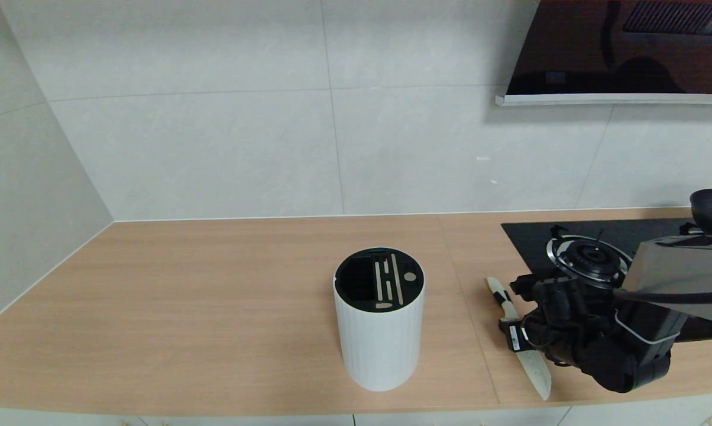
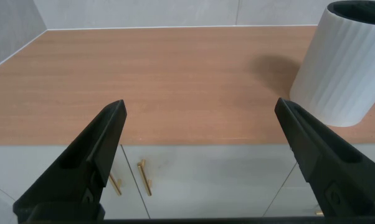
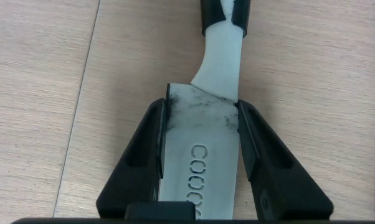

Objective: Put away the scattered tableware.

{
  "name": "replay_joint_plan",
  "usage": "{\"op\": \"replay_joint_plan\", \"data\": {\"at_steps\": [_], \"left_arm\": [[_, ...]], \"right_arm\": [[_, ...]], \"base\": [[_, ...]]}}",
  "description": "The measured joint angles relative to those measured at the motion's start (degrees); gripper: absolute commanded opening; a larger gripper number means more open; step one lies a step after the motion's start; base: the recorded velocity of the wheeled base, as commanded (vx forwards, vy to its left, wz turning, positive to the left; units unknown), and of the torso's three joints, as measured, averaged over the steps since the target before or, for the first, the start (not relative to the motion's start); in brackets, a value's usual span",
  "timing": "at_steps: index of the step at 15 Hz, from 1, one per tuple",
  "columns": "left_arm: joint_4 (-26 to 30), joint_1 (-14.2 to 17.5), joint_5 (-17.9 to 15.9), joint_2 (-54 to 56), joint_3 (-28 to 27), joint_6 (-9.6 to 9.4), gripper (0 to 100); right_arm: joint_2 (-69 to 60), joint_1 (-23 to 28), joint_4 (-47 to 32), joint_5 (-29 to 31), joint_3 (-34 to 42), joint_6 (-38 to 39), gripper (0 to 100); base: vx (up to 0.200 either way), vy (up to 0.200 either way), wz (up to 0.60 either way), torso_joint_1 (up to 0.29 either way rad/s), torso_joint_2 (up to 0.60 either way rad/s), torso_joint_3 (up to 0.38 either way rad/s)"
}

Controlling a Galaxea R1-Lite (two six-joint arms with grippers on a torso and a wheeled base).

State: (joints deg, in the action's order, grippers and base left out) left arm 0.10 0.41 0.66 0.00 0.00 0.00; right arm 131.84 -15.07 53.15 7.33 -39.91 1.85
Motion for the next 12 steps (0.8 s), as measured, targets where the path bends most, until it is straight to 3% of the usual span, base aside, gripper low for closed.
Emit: {"op": "replay_joint_plan", "data": {"at_steps": [6, 12], "left_arm": [[0.0, 0.0, 0.0, 0.0, 0.0, -0.21, 100], [0.0, 0.0, 0.0, 0.0, 0.0, -0.18, 100]], "right_arm": [[-3.8, 0.0, 1.8, 1.1, 1.6, 0.0, 0], [-20.4, -2.7, 2.5, 1.1, 6.4, 0.0, 0]], "base": [[0.000, 0.000, 0.00, 0.000, 0.00, 0.000], [0.000, 0.000, 0.00, 0.000, 0.00, 0.000]]}}
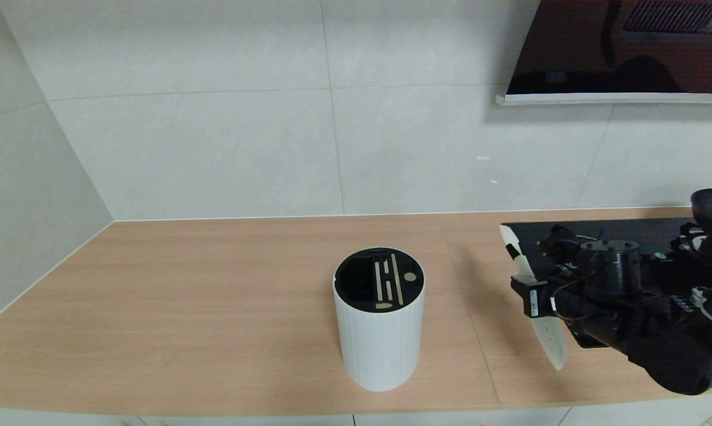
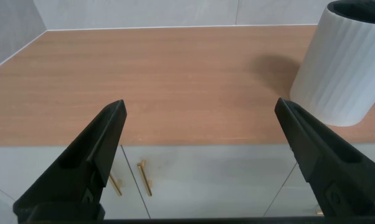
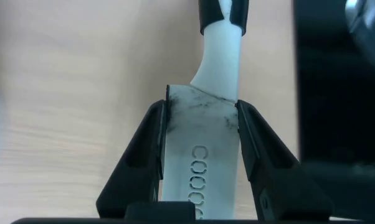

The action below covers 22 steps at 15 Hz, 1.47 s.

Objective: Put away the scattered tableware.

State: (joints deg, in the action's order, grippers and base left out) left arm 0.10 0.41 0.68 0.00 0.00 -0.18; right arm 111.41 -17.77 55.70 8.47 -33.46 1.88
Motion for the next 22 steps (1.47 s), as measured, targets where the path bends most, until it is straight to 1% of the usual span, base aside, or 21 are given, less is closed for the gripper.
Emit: {"op": "replay_joint_plan", "data": {"at_steps": [3, 4, 5, 8, 10, 11, 13, 14, 16, 17, 18, 19, 21, 22], "left_arm": [[-1.4, 0.0, -0.3, 0.0, -0.9, -0.06, 100], [-1.6, 0.0, -1.1, 0.0, -1.9, -0.04, 100], [-0.2, -0.2, -4.1, -0.2, -4.1, -0.02, 100], [7.5, -1.9, -20.1, -4.5, -14.0, 0.23, 100], [9.9, -2.6, -27.8, -11.0, -20.2, 0.32, 100], [10.2, -2.9, -30.5, -15.1, -23.4, 0.23, 100], [8.5, -3.2, -33.6, -24.9, -29.4, -0.04, 100], [5.9, -3.3, -34.6, -30.3, -32.2, -0.20, 100], [-3.7, -3.7, -35.8, -41.3, -36.2, 0.02, 100], [-9.3, -4.1, -36.2, -45.9, -37.0, 0.87, 100], [-12.2, -5.2, -36.4, -50.1, -37.3, 2.34, 100], [-13.3, -7.0, -36.2, -53.3, -37.4, 3.93, 100], [-14.4, -11.7, -34.8, -58.8, -37.7, 8.80, 100], [-15.8, -13.8, -33.7, -61.0, -38.0, 11.53, 100]], "right_arm": [[-8.8, -3.6, -0.4, 0.0, 1.4, -0.1, 0], [-11.1, -4.2, -1.1, -0.1, 1.2, -0.1, 0], [-13.1, -4.5, -2.8, -0.2, -0.3, -0.2, 0], [-16.6, -5.8, -9.5, -0.5, -7.8, -0.2, 0], [-17.5, -8.5, -13.7, -0.7, -13.7, -0.2, 0], [-17.7, -10.4, -14.9, -0.7, -15.6, -0.2, 0], [-18.0, -13.3, -15.2, -0.8, -16.2, -0.2, 0], [-18.2, -14.3, -15.2, -0.8, -16.1, -0.2, 0], [-18.9, -15.9, -15.3, -0.6, -15.6, -0.1, 0], [-19.5, -16.8, -15.5, -0.6, -15.2, -0.1, 0], [-20.1, -17.5, -15.5, -0.6, -15.0, -0.1, 0], [-20.6, -18.2, -15.6, -0.6, -14.8, -0.1, 0], [-21.3, -20.8, -15.7, -0.4, -14.1, -0.1, 0], [-21.5, -22.0, -15.6, -0.4, -13.8, -0.1, 0]], "base": [[0.000, 0.000, 0.00, 0.000, 0.00, 0.000], [0.000, 0.000, 0.00, 0.000, 0.00, 0.000], [0.000, 0.000, 0.00, 0.000, 0.00, 0.000], [0.000, 0.000, 0.00, 0.000, 0.00, 0.000], [0.000, 0.000, 0.00, 0.000, 0.00, 0.000], [0.000, 0.000, 0.00, 0.000, 0.00, 0.000], [0.000, 0.000, 0.00, 0.000, 0.00, 0.000], [0.000, 0.000, 0.00, 0.000, 0.00, 0.000], [0.000, 0.000, 0.00, 0.000, 0.00, 0.000], [0.000, 0.000, 0.00, 0.000, 0.00, 0.000], [0.000, 0.000, 0.00, 0.000, 0.00, 0.000], [0.000, 0.000, 0.00, 0.000, 0.00, 0.000], [0.000, 0.000, 0.00, 0.000, 0.00, 0.000], [0.000, 0.000, 0.00, 0.000, 0.00, 0.000]]}}
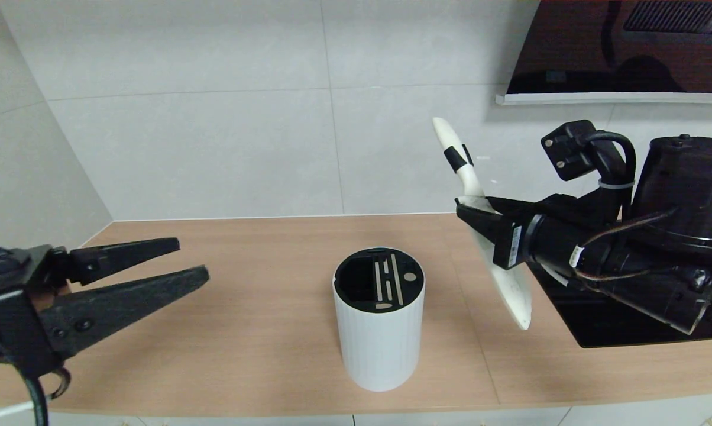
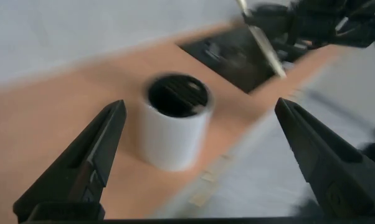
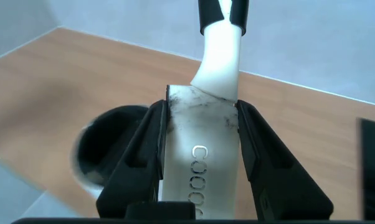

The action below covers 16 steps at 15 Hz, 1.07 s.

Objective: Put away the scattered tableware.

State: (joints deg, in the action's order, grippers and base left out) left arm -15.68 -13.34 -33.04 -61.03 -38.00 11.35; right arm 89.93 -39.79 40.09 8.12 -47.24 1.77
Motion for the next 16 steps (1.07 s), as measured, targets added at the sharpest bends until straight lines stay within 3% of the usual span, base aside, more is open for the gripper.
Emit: {"op": "replay_joint_plan", "data": {"at_steps": [3, 6, 8, 11, 14, 16], "left_arm": [[-9.7, -6.6, 4.8, -6.6, -0.8, 9.14, 100], [-16.7, -11.4, 8.6, -13.2, -2.3, 14.18, 100], [-19.2, -13.5, 9.2, -16.9, -3.9, 16.84, 100], [-24.4, -18.2, 9.3, -22.6, -5.3, 24.20, 100], [-33.9, -21.7, 11.3, -27.1, -4.4, 28.17, 100], [-37.1, -23.0, 12.2, -29.3, -3.4, 28.99, 100]], "right_arm": [[-0.1, -3.2, 0.0, 0.1, 1.2, 0.0, 0], [-0.1, -4.6, 0.0, 0.1, 1.6, 0.1, 0], [-0.1, -5.4, 0.0, 0.0, 1.7, 1.0, 0], [0.0, -6.8, 0.0, -0.2, 1.7, 2.1, 0], [0.6, -8.9, 0.1, -0.2, 1.8, 3.7, 0], [1.1, -9.9, 0.0, -0.2, 1.9, 4.5, 0]], "base": [[0.000, 0.000, 0.00, 0.000, 0.00, 0.000], [0.000, 0.000, 0.00, 0.000, 0.00, 0.000], [0.000, 0.000, 0.00, 0.000, 0.00, 0.000], [0.000, 0.000, 0.00, 0.000, 0.00, 0.000], [0.000, 0.000, 0.00, 0.000, 0.00, 0.000], [0.000, 0.000, 0.00, 0.000, 0.00, 0.000]]}}
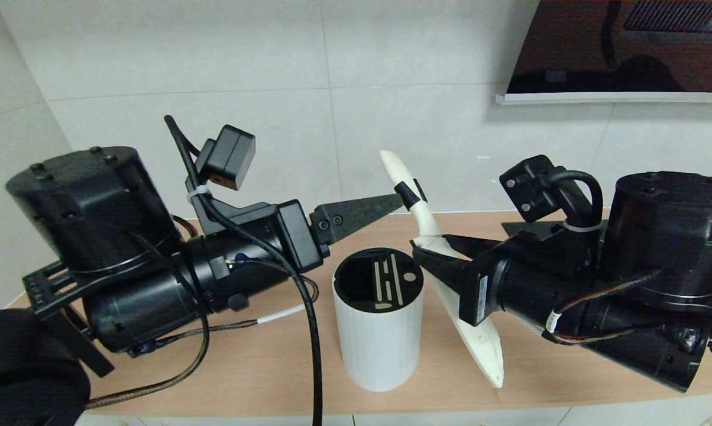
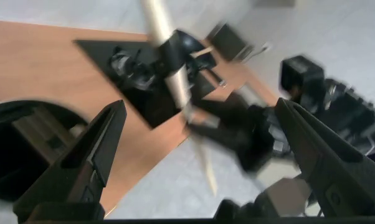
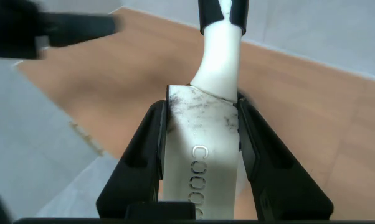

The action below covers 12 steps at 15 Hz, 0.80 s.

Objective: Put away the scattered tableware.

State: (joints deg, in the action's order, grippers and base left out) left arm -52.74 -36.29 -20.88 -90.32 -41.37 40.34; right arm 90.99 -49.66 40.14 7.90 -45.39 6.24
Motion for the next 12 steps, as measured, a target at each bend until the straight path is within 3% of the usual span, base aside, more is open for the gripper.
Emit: {"op": "replay_joint_plan", "data": {"at_steps": [12], "left_arm": [[-5.6, -1.6, 1.7, -3.8, 1.5, 0.52, 100]], "right_arm": [[1.0, -5.6, 0.0, -0.1, 0.1, 4.2, 0]], "base": [[0.000, 0.000, 0.00, 0.000, 0.00, 0.000]]}}
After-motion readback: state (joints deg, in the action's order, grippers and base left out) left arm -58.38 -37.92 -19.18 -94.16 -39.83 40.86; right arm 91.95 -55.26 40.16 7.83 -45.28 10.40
